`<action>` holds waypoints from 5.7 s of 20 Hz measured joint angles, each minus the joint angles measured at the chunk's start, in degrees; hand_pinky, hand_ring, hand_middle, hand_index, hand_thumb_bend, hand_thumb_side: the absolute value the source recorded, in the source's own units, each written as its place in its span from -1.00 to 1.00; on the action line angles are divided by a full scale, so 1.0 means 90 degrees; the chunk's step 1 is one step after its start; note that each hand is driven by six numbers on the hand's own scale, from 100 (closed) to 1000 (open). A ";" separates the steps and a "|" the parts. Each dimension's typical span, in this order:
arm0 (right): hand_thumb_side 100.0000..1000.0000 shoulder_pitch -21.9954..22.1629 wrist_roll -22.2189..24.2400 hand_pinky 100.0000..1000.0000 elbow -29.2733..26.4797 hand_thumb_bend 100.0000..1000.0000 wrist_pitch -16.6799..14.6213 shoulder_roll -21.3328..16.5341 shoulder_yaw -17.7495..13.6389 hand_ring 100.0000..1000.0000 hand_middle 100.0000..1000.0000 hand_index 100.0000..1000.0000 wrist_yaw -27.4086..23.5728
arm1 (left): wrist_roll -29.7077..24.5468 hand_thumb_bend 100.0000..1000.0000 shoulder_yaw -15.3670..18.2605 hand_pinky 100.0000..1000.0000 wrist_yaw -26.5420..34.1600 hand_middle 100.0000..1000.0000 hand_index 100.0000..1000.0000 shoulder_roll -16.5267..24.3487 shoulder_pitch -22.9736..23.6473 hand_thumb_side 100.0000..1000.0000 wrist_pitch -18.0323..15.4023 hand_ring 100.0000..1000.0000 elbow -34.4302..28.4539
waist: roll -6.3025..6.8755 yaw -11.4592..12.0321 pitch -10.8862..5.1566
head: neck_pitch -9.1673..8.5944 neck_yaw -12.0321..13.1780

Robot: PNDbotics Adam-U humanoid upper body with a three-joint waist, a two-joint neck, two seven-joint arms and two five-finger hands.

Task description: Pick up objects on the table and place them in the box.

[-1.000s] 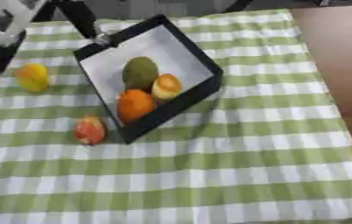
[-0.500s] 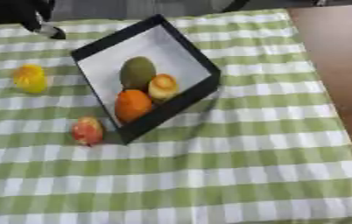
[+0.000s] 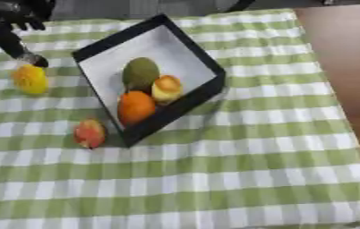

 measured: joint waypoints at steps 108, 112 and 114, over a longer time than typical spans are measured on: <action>-0.38 0.0047 -0.0055 0.77 0.0000 -0.88 0.0018 0.0004 -0.0011 0.42 0.30 0.51 -0.0045 | 0.0292 -0.07 -0.0985 0.59 0.1878 0.47 0.66 0.1400 0.0778 -0.38 0.1338 0.57 -0.5553 | 0.0003 0.0023 0.0068 | 0.0000 -0.0033; -0.37 0.0033 -0.0054 0.77 0.0000 -0.88 0.0018 0.0004 -0.0011 0.42 0.30 0.51 -0.0045 | 0.0602 -0.02 -0.0985 0.58 0.2037 0.47 0.66 0.1713 0.1146 -0.28 0.1950 0.56 -0.5925 | 0.0003 0.0024 0.0068 | 0.0000 -0.0042; -0.37 0.0030 -0.0053 0.77 0.0000 -0.88 0.0019 0.0004 -0.0011 0.42 0.30 0.51 -0.0045 | 0.0781 -0.01 -0.0986 0.58 0.2109 0.47 0.65 0.1823 0.1315 -0.23 0.2202 0.56 -0.6012 | 0.0003 0.0024 0.0068 | 0.0000 -0.0050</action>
